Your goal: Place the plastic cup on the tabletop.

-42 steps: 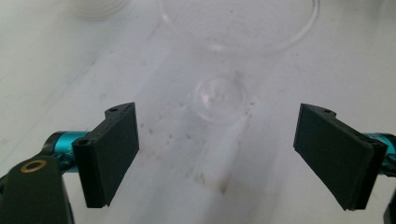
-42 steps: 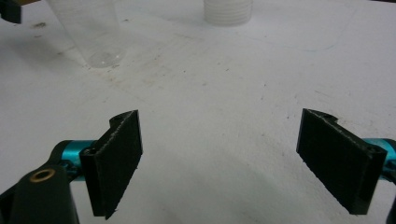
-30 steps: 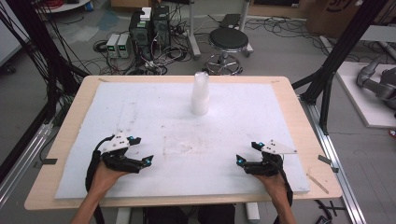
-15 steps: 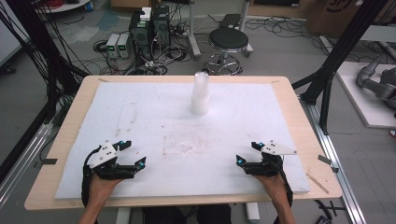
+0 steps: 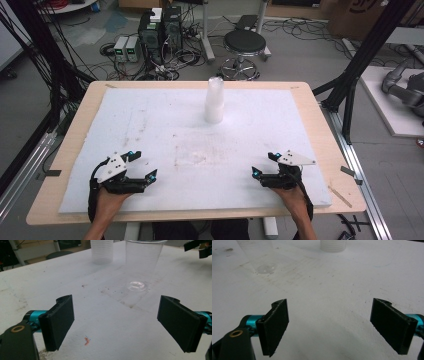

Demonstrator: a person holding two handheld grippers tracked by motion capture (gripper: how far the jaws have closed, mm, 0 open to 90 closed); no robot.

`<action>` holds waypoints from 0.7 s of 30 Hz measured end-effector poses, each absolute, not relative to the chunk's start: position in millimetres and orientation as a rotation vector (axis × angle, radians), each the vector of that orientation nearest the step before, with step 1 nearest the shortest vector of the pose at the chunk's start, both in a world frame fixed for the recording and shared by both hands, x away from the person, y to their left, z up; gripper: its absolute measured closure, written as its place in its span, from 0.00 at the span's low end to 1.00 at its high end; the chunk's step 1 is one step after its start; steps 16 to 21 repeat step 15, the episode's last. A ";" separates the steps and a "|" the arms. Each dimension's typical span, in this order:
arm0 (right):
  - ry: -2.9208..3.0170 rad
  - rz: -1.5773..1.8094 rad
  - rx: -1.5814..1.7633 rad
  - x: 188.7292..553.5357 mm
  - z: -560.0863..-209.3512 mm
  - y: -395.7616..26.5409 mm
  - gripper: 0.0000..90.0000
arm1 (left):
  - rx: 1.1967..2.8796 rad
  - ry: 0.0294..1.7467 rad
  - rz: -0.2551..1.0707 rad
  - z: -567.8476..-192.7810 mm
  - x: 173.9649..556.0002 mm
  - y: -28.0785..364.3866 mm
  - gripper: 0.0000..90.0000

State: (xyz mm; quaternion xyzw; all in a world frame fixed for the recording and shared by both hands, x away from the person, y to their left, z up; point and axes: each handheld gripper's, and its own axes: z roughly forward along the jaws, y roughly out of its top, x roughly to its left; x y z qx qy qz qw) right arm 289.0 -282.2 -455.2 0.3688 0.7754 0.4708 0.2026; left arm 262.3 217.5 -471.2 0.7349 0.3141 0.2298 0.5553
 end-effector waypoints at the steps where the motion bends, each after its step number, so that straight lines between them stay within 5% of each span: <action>1: 2.163 1.312 1.031 288.9 -455.3 -282.1 0.17 | 1.735 0.741 0.540 -471.3 262.3 217.6 0.16; 21: 2.122 1.287 0.975 282.0 -455.2 -278.9 0.18 | 1.711 0.755 0.544 -471.5 261.5 219.6 0.16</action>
